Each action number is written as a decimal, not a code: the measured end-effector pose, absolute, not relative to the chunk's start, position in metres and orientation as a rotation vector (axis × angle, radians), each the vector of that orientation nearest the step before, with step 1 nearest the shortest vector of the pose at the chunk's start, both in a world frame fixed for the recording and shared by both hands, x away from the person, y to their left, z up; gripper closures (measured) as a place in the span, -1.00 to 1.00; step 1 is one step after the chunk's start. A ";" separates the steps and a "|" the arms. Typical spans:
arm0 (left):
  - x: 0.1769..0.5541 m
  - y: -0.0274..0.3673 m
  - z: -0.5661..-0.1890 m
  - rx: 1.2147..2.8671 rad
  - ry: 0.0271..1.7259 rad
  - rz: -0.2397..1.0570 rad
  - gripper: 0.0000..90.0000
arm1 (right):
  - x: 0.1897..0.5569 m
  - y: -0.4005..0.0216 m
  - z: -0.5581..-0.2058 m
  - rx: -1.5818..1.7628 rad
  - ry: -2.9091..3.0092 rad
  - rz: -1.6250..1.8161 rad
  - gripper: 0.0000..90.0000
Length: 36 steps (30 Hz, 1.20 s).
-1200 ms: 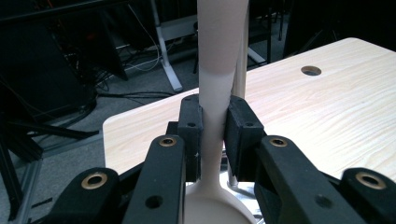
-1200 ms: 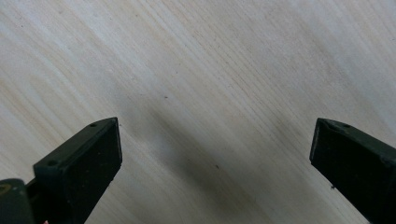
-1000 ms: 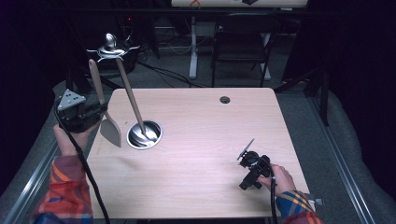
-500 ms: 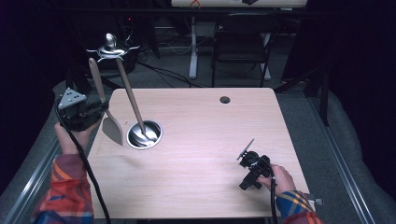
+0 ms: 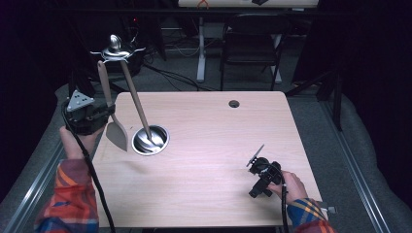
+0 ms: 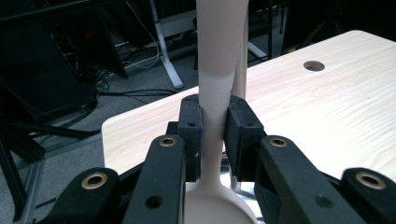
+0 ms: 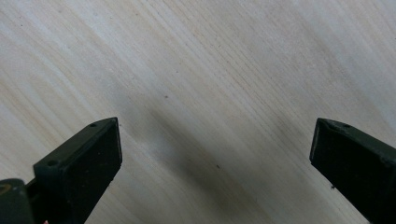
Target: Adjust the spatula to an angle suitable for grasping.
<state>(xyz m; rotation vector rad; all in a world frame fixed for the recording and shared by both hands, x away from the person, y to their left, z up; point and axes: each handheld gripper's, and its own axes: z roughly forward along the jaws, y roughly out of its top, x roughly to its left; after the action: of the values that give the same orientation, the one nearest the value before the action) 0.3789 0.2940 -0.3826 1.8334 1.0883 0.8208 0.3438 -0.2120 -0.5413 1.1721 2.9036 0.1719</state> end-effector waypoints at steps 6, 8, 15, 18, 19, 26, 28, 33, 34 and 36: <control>0.383 0.293 -0.385 1.826 1.077 0.787 0.72 | 0.343 -0.212 -0.542 1.183 2.894 0.188 -0.96; 0.384 0.292 -0.387 1.818 1.067 0.779 0.72 | 0.343 -0.211 -0.542 1.182 2.893 0.188 -0.96; 0.387 0.291 -0.390 1.789 1.061 0.770 0.72 | 0.342 -0.211 -0.543 1.179 2.889 0.192 -0.96; 0.387 0.290 -0.391 1.780 1.056 0.750 0.71 | 0.342 -0.211 -0.543 1.178 2.892 0.191 -0.96; 0.387 0.289 -0.392 1.776 1.055 0.751 0.71 | 0.342 -0.211 -0.543 1.179 2.893 0.192 -0.96; 0.385 0.281 -0.393 1.791 1.048 0.815 0.67 | 0.342 -0.211 -0.543 1.183 2.885 0.206 -0.96; 0.385 0.282 -0.394 1.780 1.056 0.815 0.68 | 0.342 -0.211 -0.543 1.188 2.885 0.204 -0.96; 0.384 0.285 -0.393 1.774 1.064 0.813 0.66 | 0.342 -0.211 -0.541 1.173 2.895 0.185 -0.96; 0.384 0.285 -0.393 1.781 1.064 0.813 0.65 | 0.342 -0.211 -0.541 1.170 2.897 0.178 -0.96; 0.383 0.284 -0.392 1.789 1.065 0.815 0.61 | 0.341 -0.211 -0.542 1.184 2.883 0.209 -0.96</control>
<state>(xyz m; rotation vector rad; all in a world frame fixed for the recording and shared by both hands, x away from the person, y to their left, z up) 0.3829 0.2840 -0.3922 1.7893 1.0653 0.8148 0.3412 -0.2111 -0.5419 1.1842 2.8831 0.2094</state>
